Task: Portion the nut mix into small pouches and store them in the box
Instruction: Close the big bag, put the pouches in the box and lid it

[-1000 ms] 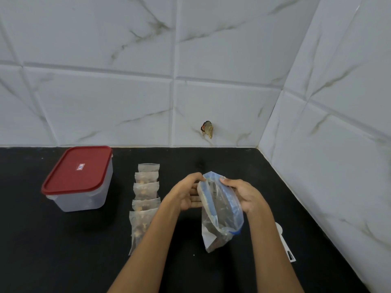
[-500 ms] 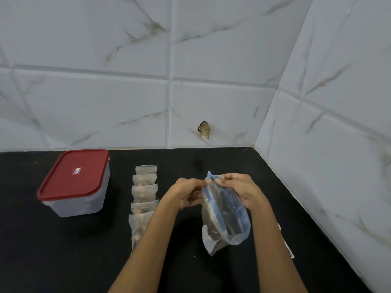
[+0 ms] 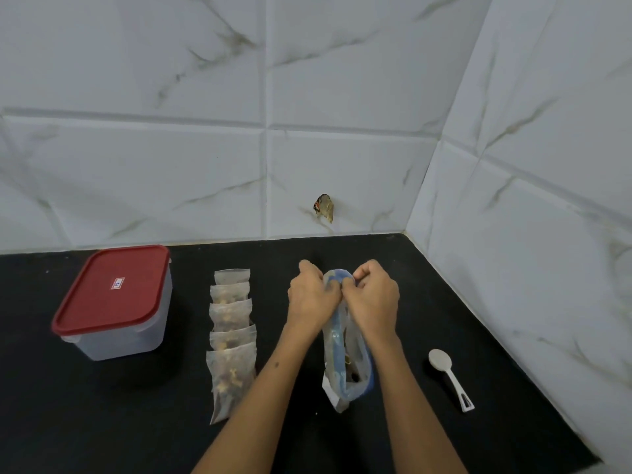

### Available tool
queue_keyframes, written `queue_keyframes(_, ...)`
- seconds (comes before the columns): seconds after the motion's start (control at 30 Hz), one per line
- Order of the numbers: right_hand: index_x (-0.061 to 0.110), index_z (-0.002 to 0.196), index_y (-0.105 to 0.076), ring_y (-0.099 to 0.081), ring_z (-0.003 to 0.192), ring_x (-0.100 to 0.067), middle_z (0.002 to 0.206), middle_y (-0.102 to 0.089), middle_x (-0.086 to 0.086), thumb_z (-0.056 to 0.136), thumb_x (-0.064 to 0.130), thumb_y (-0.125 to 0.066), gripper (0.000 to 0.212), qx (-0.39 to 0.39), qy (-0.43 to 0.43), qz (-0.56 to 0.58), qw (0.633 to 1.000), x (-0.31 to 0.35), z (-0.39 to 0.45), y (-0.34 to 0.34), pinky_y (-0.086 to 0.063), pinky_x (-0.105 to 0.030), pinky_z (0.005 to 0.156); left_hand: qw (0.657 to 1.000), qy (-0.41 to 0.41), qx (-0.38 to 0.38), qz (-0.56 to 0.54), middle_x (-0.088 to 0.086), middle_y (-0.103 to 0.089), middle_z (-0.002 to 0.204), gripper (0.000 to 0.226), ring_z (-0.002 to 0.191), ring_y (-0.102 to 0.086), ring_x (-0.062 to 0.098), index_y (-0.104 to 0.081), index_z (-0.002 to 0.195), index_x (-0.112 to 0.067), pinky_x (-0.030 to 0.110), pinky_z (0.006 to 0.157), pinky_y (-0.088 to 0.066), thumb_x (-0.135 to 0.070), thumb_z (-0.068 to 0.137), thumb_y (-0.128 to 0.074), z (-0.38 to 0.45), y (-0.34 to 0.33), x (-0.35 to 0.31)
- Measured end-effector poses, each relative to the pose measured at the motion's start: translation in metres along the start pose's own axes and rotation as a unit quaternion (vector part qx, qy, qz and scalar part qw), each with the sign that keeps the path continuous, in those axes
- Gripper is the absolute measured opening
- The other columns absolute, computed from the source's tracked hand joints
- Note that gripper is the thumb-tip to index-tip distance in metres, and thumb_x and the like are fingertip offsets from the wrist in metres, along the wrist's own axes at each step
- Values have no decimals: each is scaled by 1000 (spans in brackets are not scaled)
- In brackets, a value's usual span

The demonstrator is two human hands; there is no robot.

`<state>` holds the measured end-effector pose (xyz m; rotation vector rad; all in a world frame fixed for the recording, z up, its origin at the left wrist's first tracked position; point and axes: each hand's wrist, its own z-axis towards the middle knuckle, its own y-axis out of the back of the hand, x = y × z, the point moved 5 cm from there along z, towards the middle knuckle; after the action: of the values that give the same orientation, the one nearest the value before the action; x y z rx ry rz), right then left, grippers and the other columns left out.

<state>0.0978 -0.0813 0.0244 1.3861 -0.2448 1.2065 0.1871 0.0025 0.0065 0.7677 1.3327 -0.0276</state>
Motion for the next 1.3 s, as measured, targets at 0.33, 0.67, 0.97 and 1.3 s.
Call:
queue_keyframes(0.33, 18, 83, -57, -57, 67, -10, 74, -57, 6, 85, 12, -63, 9, -23, 90, -97, 991, 7, 6, 3, -48, -24, 60, 1000, -13, 6, -16, 0, -56, 79, 20, 66, -52, 7, -49, 76, -19, 20, 58, -45, -12, 85, -66, -10, 9, 4)
queue_keyframes(0.67, 24, 117, -54, -60, 91, -11, 101, -62, 2, 83, 36, -69, 39, 87, -122, 121, 981, -32, -6, 22, -49, -26, 74, 990, 122, 6, -76, 0, -59, 87, 60, 75, -66, 14, -42, 105, -17, 32, 69, -59, -48, 70, -80, -21, 15, 30)
queue_keyframes(0.97, 9, 88, -66, -68, 80, -21, 90, -69, -11, 83, 19, -67, 12, 243, -248, 79, 935, -57, -32, 5, -57, -32, 63, 943, 192, 243, -123, 15, -70, 95, 25, 71, -72, 22, -57, 111, -6, 32, 63, -61, -16, 88, -63, -48, -20, 35)
queue_keyframes(1.3, 15, 82, -60, -66, 72, -17, 81, -66, -3, 82, 26, -70, 15, 89, -203, -2, 975, -50, -36, 12, -58, -36, 68, 985, 125, 32, -117, 8, -66, 86, 10, 74, -70, 21, -54, 82, -13, 36, 65, -58, -15, 82, -63, -38, 5, 44)
